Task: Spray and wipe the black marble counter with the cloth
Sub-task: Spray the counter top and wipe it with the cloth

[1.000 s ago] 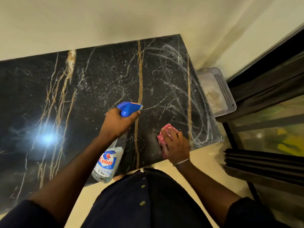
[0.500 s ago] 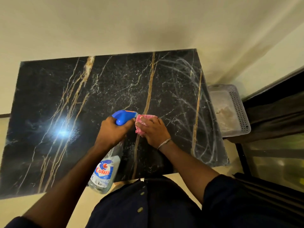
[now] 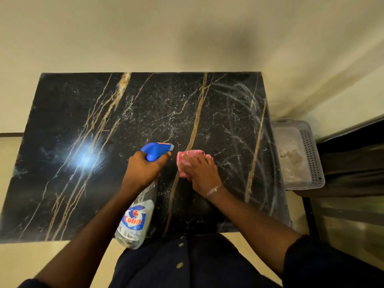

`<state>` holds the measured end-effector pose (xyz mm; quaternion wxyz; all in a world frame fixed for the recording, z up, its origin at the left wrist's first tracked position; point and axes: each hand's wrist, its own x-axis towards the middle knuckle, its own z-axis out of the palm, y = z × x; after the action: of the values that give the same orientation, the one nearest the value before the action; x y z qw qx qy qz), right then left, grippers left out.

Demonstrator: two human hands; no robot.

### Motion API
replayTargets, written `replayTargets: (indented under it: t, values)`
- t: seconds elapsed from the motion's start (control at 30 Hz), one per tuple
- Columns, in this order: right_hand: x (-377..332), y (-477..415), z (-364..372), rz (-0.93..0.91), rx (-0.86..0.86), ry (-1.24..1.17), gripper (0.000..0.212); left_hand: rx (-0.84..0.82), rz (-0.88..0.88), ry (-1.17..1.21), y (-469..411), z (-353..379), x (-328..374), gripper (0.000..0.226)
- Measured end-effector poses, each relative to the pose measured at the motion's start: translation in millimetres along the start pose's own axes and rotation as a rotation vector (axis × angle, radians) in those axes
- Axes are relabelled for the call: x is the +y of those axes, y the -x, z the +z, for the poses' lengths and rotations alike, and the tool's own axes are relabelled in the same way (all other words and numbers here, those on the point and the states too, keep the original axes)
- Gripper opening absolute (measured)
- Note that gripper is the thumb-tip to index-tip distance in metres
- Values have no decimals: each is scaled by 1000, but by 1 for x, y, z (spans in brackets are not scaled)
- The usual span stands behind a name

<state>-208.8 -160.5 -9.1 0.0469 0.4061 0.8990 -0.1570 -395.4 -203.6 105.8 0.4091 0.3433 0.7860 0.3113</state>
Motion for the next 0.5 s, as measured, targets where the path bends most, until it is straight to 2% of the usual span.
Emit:
replayTargets:
  t: [0.1,0.23,0.3,0.43,0.5]
  values:
    - [-1,23,16,-49,13,6,73,12,-26,18,-10,0,2,18]
    - [3,7,18,-65,75,13,75,17,-38,7,-25,-1,1,23]
    - [7,-15,10,-67,112,2,70,24,-52,-20,-34,-3,1,26]
    - [16,-91,-15,21,30,-44,62,17,-52,1,-49,-7,2,18]
    - [22,-133,-26,44,31,-17,65,18,-63,7,-57,-11,3,18]
